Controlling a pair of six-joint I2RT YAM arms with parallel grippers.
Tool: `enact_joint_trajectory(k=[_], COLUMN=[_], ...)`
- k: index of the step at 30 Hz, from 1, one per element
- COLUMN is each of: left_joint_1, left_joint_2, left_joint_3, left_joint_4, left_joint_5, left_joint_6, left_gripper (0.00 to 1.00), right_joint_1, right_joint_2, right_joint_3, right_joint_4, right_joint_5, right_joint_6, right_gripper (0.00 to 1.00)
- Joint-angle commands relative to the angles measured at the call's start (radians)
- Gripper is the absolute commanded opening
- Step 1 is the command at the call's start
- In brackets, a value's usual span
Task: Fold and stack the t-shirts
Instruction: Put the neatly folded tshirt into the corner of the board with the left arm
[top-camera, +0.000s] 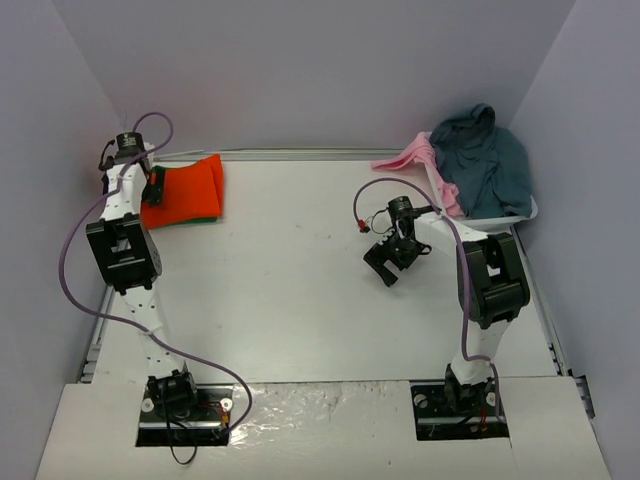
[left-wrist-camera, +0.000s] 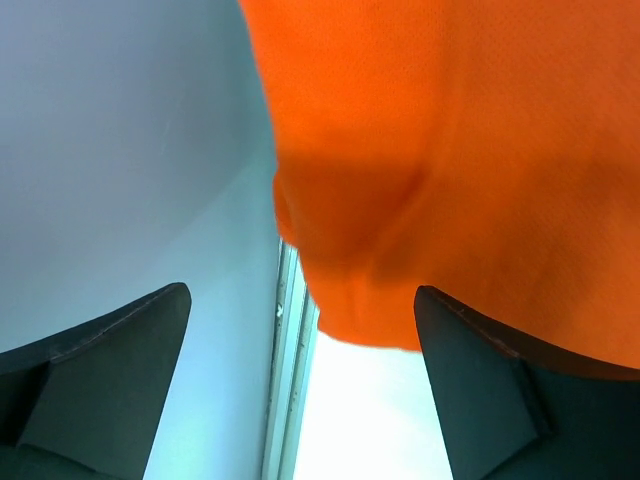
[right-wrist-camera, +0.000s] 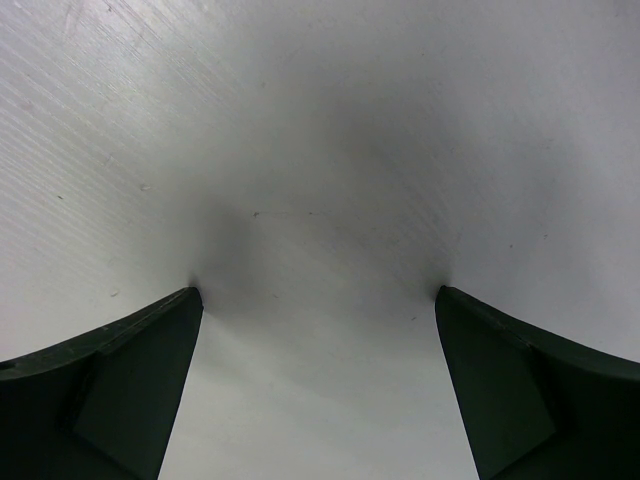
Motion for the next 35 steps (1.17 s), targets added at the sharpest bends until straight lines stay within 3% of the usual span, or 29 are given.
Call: enact_joint_trajectory(k=[1, 4, 12, 15, 21, 25, 28, 35], left_joint_1=[-0.007, -0.030, -0.079, -0.137, -0.240, -0.249, -0.249, -0.225], left_joint_2=[-0.196, -0.332, -0.747, -0.884, -1.030, -1.093, -1.187, -1.291], left_joint_3=[-0.020, -0.147, -0.417, -0.550, -0.698, -0.832, -1.014, -1.102], left_joint_4=[0.020, 0.077, 0.096, 0.159, 0.129, 0.152, 0.288, 0.325], left_joint_5=[0.020, -0.007, 0.169, 0.155, 0.182, 0.293, 0.380, 0.463], left_joint_6=[-0.036, -0.043, -0.105, -0.054, -0.066, -0.105, -0.112, -0.091], left_gripper=[0.94, 0.94, 0.94, 0.94, 0.94, 0.94, 0.94, 0.94], right_joint_1=[0.013, 0.013, 0.005, 0.001, 0.007, 0.007, 0.007, -0.004], right_joint_2=[0.120, 0.108, 0.014, -0.032, -0.181, -0.264, -0.333, -0.443], right_joint_3=[-0.086, -0.080, -0.048, -0.011, 0.180, 0.254, 0.289, 0.204], right_joint_4=[-0.006, -0.014, -0.043, -0.044, -0.069, -0.064, -0.058, 0.014], right_joint_5=[0.110, 0.111, 0.030, 0.016, -0.123, -0.096, -0.045, 0.019], right_joint_6=[-0.024, -0.016, -0.019, 0.006, 0.099, 0.157, 0.174, 0.188], right_gripper=[1.00, 1.00, 1.00, 1.00, 1.00, 1.00, 1.00, 1.00])
